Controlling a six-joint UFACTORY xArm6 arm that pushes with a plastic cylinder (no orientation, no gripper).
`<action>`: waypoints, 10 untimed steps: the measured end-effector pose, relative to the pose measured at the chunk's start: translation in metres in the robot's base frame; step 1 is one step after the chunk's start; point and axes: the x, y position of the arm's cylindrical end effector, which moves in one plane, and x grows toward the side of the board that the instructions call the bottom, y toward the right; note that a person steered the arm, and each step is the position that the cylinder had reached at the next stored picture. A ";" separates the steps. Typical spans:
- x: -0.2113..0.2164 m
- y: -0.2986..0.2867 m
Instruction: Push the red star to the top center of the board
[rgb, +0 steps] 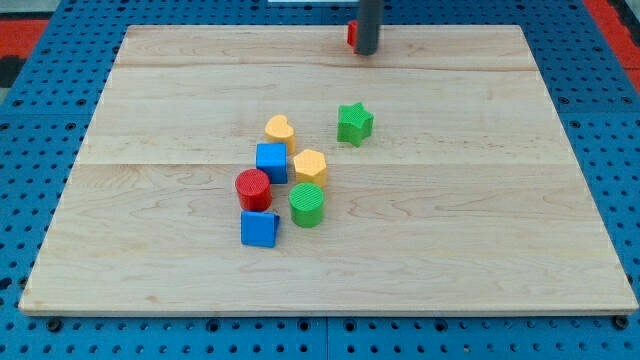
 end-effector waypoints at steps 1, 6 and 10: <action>-0.017 -0.047; -0.041 0.115; 0.048 0.019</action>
